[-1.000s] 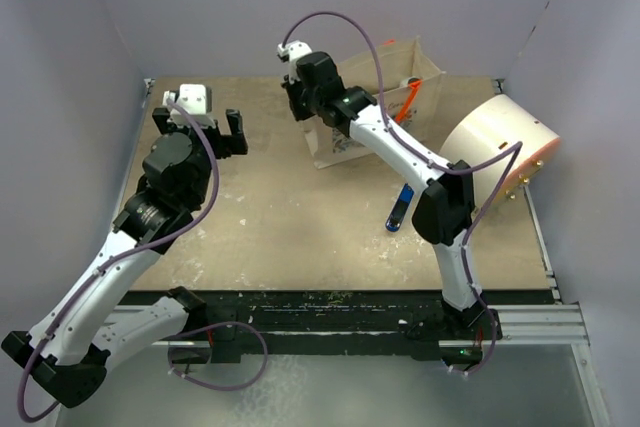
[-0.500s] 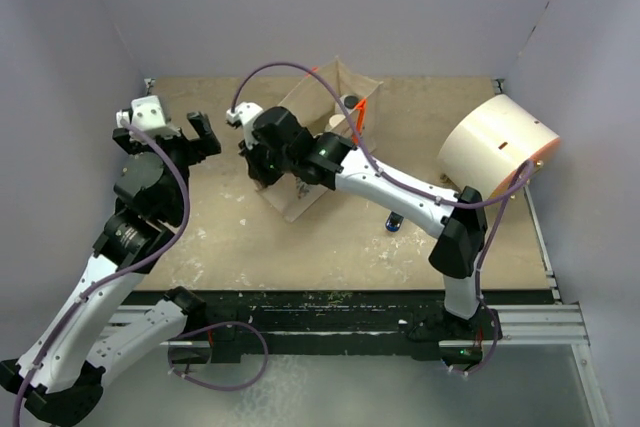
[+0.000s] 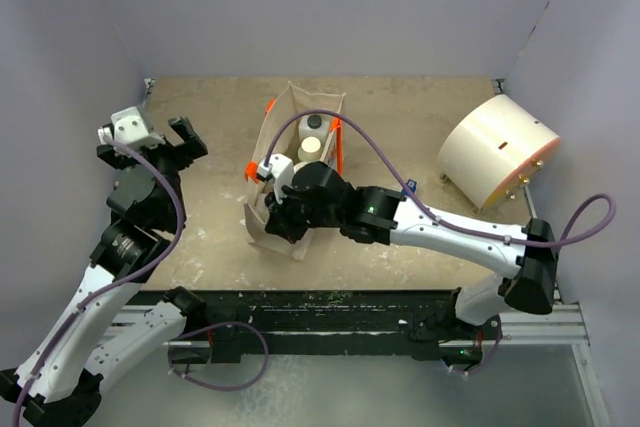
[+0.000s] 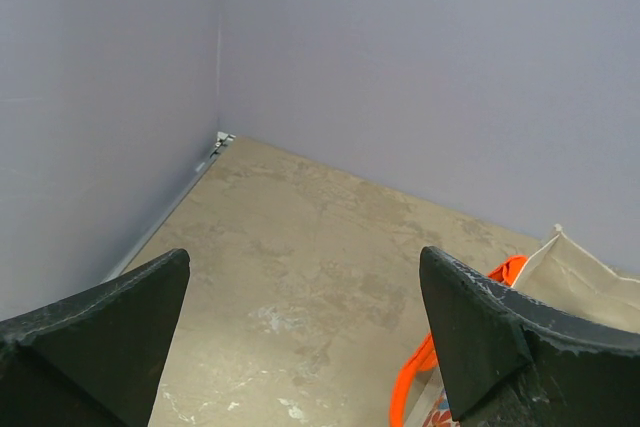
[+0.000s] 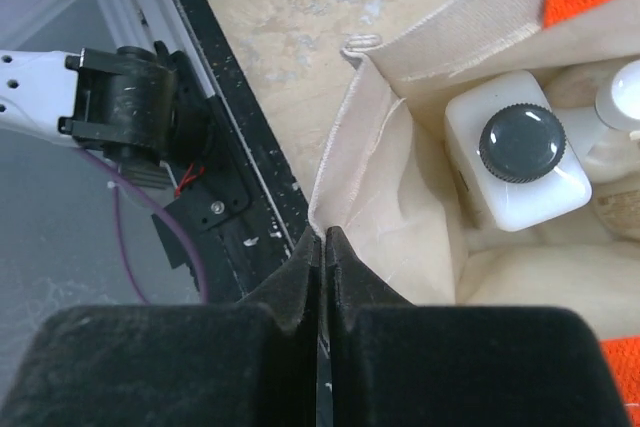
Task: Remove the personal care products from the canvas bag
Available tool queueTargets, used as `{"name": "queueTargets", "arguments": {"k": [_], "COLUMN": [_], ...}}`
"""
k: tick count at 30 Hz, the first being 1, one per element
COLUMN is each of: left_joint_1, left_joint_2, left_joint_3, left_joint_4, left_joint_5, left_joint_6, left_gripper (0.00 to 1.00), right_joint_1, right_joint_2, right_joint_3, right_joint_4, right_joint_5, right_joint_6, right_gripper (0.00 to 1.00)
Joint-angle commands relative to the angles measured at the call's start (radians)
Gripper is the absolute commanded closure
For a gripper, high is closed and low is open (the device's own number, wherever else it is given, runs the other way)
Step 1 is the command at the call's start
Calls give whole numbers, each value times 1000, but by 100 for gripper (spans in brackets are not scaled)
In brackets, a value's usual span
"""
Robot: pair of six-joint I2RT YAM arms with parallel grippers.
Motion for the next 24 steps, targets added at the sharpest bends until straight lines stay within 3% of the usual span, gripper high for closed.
{"name": "queueTargets", "arguments": {"k": [1,6,10,14,18,24], "left_joint_1": [4,3,3,3,3,3], "left_joint_2": [18,63,127,141,112,96], "left_joint_3": [7,63,138,182,149,52], "left_joint_4": [44,-102,-335,-536,-638,-634], "left_joint_5": [10,203,403,477,607,786], "left_joint_6": [-29,-135,-189,-273,-355,-481], "left_gripper": [1,1,1,1,1,1], "right_joint_1": [42,96,100,100,100,100], "right_joint_2": [-75,-92,-101,-96,-106,-144], "right_joint_3": [-93,-114,-193,-233,-276,-224], "right_joint_4": [138,100,161,283,351,229], "right_joint_5": [-73,6,94,114,205,294], "right_joint_6": [111,115,169,204,231,243], "right_gripper": [100,100,99,84,59,35]}}
